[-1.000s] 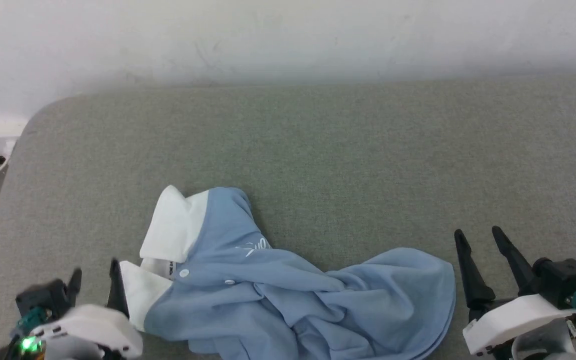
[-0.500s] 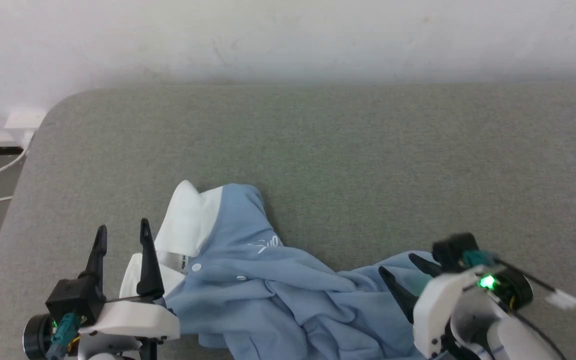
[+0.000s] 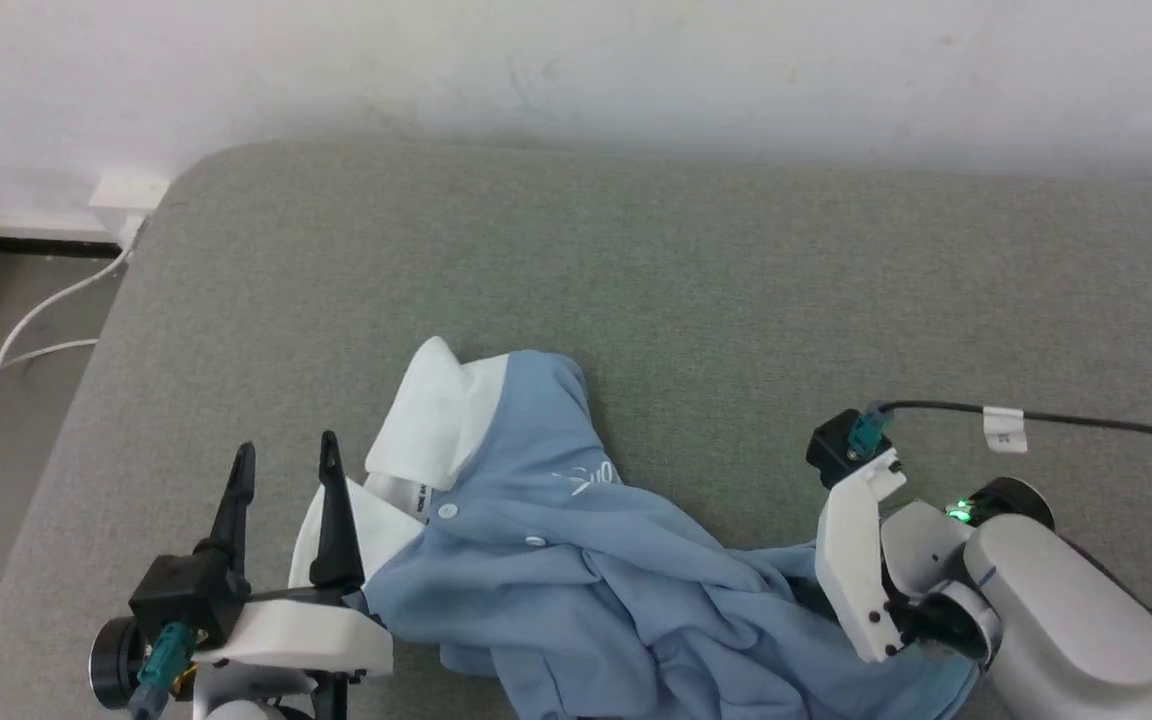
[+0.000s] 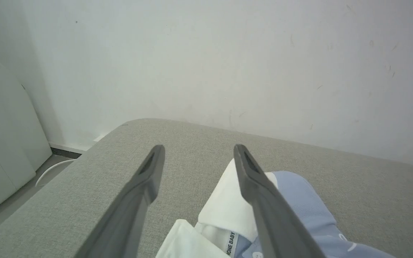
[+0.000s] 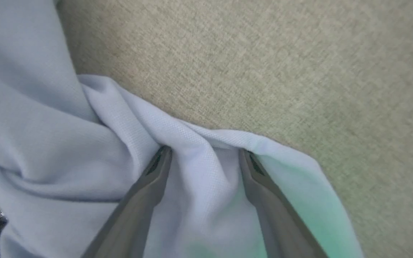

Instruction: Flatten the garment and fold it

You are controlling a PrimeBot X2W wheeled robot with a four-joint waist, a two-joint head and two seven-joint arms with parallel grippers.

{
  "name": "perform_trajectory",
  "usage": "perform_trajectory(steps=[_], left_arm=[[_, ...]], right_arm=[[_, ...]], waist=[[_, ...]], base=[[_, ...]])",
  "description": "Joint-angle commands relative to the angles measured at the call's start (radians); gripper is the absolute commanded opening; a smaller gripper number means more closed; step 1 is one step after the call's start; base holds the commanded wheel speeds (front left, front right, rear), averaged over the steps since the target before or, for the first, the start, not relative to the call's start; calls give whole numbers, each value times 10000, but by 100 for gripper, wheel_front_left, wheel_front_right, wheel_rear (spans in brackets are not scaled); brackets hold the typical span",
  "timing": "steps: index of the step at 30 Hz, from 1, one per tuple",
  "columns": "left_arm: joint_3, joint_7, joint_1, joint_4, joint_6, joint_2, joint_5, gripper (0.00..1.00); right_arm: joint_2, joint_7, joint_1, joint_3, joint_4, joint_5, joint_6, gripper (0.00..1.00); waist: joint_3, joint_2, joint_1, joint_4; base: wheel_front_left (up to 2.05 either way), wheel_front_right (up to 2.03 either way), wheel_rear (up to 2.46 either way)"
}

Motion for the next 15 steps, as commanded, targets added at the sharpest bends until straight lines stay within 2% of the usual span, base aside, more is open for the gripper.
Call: perform_trajectory(steps=[1,2,3,4,6,9,15], left_arm=[[150,-49,-68,62,-132,-115,144,100],[220,-49,-56,98,-201,-179,191,100],[290,-49,-42,132,-265,-238,238,100],[371,-49,-26,154,-321,-292,281,100],[533,-49,9,194,-415,-393,378,100],[688,-49,23,262,-592,-523,514,100],[974,-49,-39,367,-893,-671,733,100]], right_arm=[[-131,457,383,328,709,179,-29,75],[-103,593,375,420,823,340,-29,30],[-61,676,362,484,897,514,-29,3],[-27,701,312,564,913,639,-29,0],[90,419,162,609,745,1007,-29,0],[7,-592,-272,433,433,1123,-29,0],[-268,-3066,-599,-1594,355,1057,-29,0]], waist=[[39,-1,1,85],[28,-1,1,92],[18,-1,1,88],[20,-1,1,63],[1,-1,1,-23],[-29,-1,1,-171],[-176,-1,1,-454]], base=[[0,0,0],[0,0,0],[0,0,0],[0,0,0],[0,0,0],[0,0,0],[0,0,0]])
